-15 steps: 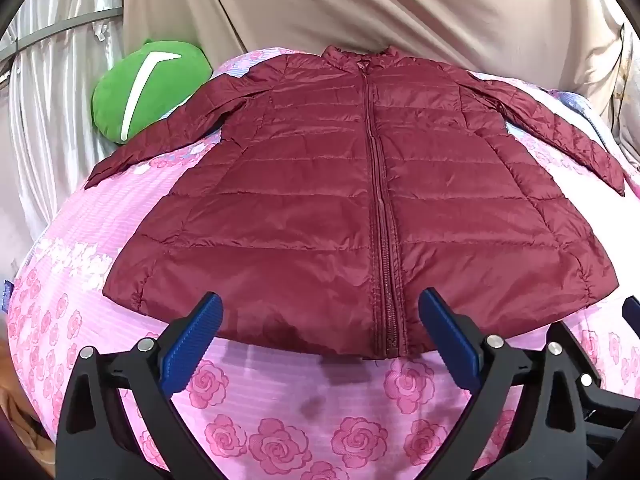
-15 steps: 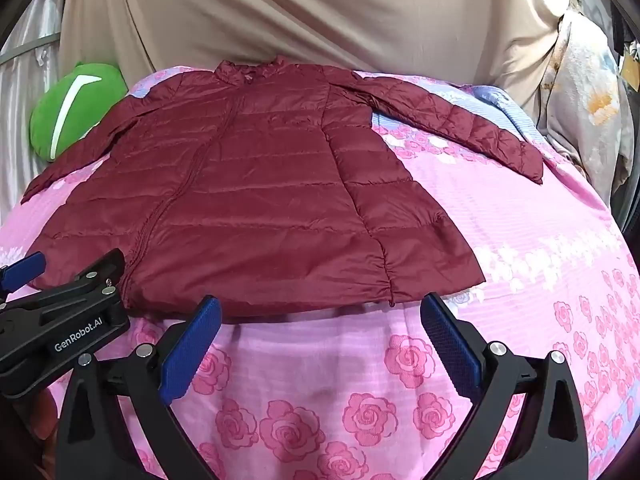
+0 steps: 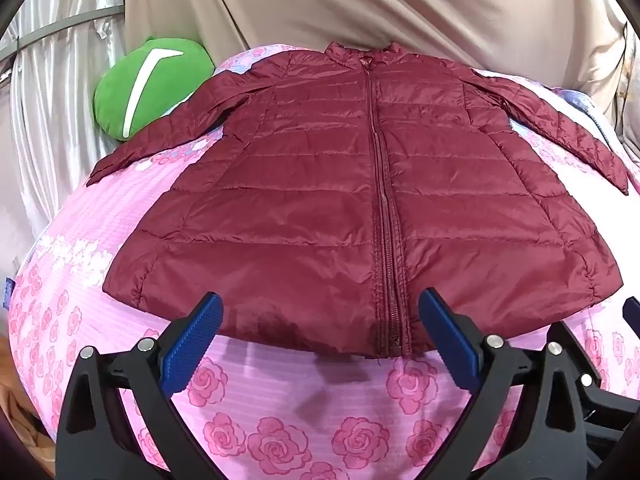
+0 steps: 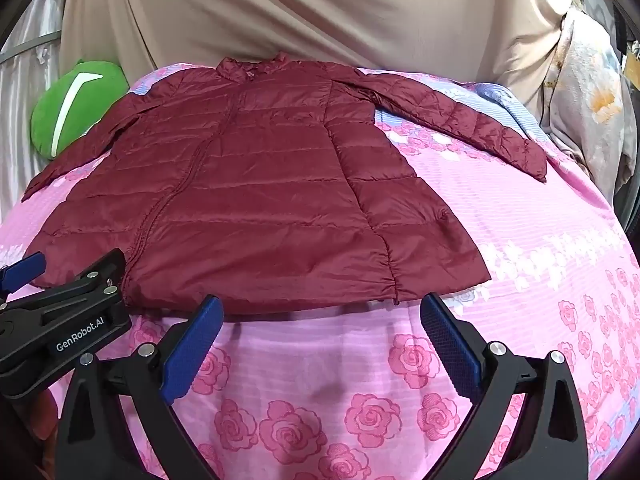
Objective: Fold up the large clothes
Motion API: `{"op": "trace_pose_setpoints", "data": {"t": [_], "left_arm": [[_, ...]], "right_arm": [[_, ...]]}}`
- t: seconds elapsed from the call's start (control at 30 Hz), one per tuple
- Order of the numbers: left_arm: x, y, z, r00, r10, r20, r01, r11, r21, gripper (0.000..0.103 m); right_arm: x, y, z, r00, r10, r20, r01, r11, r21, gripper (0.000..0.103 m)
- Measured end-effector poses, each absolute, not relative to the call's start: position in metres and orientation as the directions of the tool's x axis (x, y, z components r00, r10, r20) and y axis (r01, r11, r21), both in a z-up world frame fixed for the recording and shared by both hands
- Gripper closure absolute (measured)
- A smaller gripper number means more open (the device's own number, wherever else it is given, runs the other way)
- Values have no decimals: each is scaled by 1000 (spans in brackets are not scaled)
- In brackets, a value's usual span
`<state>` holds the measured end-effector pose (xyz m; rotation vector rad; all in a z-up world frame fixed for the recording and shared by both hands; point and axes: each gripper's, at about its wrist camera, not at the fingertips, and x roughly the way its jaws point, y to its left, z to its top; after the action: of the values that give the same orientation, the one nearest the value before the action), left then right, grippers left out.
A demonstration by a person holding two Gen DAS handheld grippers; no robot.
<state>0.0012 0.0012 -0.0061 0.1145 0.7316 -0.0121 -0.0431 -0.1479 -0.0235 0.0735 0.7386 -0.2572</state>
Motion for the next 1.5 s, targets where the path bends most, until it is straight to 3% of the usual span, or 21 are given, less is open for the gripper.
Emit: {"op": "trace_pose_setpoints", "data": {"t": [1.5], "left_arm": [[-1,21,12,753,66,-655,3,995,103,7]], "right_arm": [[-42,-133,-3,747,-159,-645,201,980,-9,6]]}}
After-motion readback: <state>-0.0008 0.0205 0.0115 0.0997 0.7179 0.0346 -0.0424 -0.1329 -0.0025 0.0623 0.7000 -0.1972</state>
